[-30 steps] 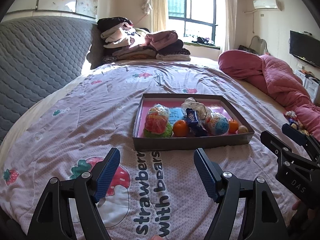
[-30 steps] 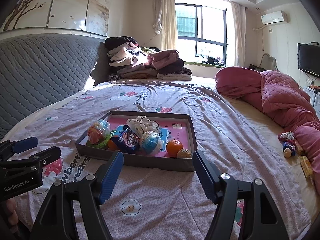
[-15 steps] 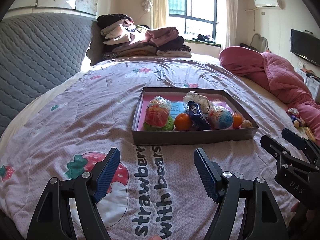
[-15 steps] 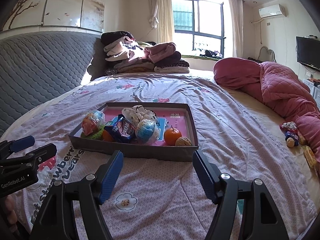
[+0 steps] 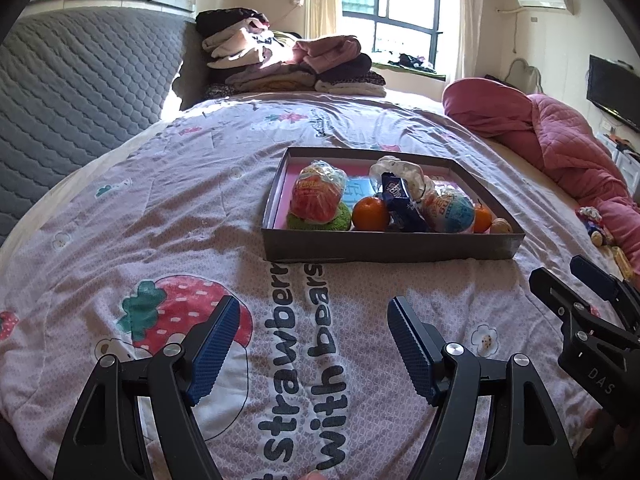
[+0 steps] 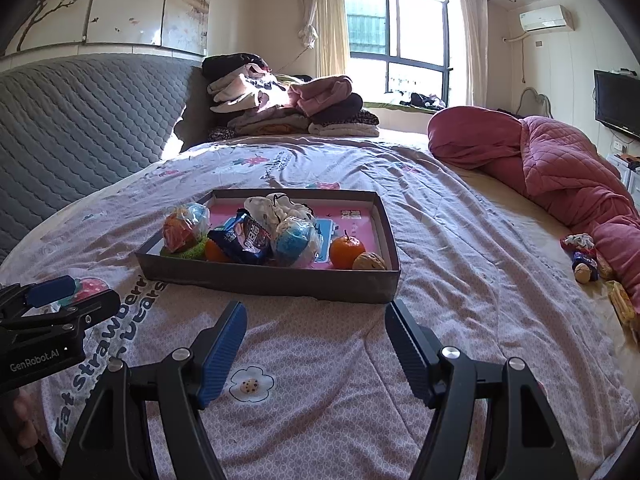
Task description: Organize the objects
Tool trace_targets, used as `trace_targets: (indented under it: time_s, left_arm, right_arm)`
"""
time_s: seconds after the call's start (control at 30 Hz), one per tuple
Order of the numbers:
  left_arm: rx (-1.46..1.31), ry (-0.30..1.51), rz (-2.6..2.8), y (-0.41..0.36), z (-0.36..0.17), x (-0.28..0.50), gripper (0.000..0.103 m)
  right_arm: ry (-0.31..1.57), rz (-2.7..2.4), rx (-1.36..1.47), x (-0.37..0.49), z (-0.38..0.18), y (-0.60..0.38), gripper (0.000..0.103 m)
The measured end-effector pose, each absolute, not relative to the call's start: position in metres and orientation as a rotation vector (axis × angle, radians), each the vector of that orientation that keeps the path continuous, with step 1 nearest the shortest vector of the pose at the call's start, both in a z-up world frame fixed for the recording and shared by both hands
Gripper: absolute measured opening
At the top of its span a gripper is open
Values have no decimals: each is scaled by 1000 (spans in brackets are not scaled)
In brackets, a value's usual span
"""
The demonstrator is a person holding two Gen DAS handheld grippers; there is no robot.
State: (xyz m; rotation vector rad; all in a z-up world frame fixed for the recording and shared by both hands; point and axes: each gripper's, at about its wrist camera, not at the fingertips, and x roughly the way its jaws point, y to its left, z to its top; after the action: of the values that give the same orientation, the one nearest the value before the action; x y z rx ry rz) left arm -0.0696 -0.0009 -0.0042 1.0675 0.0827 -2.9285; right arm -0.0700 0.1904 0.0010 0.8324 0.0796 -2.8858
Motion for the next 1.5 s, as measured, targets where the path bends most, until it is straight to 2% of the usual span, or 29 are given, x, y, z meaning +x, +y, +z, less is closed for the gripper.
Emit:
trace_targets:
  time_s: [1.5]
  left_arm:
    - [1088, 44, -2961, 8, -32, -68, 77]
  right_arm:
    - [120, -2885, 894, -74, -25, 192, 71]
